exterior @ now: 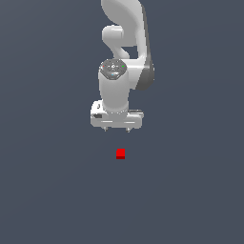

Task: Pick up the red cube and move it to a goal position.

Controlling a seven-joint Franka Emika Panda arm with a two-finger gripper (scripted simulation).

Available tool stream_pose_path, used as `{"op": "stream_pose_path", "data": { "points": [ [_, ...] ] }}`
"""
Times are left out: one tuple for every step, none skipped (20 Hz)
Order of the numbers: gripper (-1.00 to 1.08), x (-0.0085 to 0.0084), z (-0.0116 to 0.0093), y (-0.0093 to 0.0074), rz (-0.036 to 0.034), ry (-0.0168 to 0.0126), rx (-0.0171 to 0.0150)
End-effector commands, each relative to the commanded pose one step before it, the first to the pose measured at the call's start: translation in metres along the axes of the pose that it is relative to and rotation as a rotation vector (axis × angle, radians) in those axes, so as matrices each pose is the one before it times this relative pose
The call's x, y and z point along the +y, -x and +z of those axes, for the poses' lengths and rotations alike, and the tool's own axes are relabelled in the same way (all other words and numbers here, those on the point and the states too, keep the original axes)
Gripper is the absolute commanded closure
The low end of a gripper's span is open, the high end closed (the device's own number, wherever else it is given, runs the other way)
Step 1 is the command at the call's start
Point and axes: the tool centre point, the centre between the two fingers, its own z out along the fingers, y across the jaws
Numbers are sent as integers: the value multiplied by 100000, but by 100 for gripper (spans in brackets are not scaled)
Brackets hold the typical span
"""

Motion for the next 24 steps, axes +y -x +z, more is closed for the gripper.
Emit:
{"op": "stream_pose_path", "data": {
  "points": [
    [-92, 1, 0, 0, 0, 0, 0],
    [-92, 0, 32, -11, 0, 0, 0],
    [-92, -1, 95, -32, 0, 0, 0],
    [-92, -40, 114, -39, -65, 0, 72],
    [-92, -1, 220, -73, 0, 0, 0],
    [-92, -48, 227, -78, -79, -3, 90],
    [-92, -40, 298, -101, -65, -2, 73],
    [-92, -41, 357, -122, -65, -2, 73],
    [-92, -50, 406, -139, -79, -2, 90],
    [-92, -57, 454, -156, -91, -2, 104],
    [-92, -64, 503, -174, -102, -2, 116],
    [-92, -70, 550, -191, -112, -2, 127],
    [-92, -75, 597, -209, -121, -1, 137],
    [-92, -80, 643, -226, -129, -1, 147],
    [-92, -90, 682, -242, -144, 0, 164],
    [-92, -89, 730, -261, -144, 0, 164],
    [-92, -98, 766, -278, -158, 1, 180],
    [-92, -97, 808, -296, -158, 2, 179],
    [-92, -101, 791, -295, -165, 4, 187],
    [-92, -93, 735, -277, -151, 4, 172],
    [-92, -84, 682, -261, -137, 5, 155],
    [-92, -79, 625, -243, -129, 5, 146],
    [-92, -73, 570, -226, -121, 5, 137],
    [-92, -62, 524, -210, -102, 5, 116]
  ]
}}
